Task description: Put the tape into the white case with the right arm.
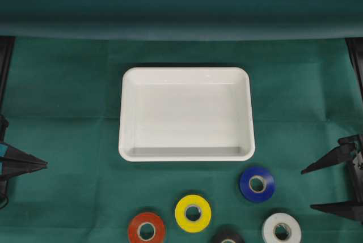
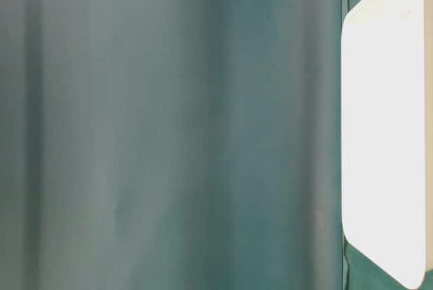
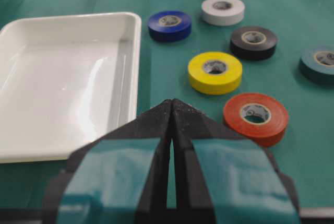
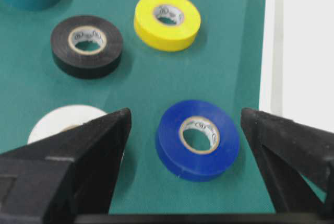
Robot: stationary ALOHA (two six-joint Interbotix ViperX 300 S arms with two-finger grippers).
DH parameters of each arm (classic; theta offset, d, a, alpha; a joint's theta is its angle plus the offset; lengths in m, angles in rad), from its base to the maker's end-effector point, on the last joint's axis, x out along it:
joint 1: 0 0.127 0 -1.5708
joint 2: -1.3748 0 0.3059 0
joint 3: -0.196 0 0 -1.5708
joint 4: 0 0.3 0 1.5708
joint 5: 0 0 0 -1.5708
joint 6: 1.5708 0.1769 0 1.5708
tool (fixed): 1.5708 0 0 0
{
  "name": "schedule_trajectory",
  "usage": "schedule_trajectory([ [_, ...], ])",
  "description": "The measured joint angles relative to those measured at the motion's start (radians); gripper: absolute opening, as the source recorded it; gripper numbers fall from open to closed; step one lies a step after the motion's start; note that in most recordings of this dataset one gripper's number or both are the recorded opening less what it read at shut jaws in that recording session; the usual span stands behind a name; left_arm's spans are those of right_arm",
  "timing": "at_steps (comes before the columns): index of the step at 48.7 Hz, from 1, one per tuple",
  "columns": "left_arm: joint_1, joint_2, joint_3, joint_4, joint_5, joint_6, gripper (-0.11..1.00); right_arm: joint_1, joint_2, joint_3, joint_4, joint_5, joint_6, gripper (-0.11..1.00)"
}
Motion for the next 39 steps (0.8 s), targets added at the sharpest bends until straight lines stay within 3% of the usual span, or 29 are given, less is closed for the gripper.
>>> schedule_trajectory([
  [21, 0.0, 0.0, 0.0, 0.0, 0.0, 0.0, 0.0, 0.011, 0.235, -0.098, 0.0, -0.078, 0.011, 0.82],
  [39, 0.002, 0.0, 0.0, -0.002, 0.0, -0.009, 0.0, 0.023, 0.5, -0.233, -0.002, -0.129, 0.069, 0.82],
])
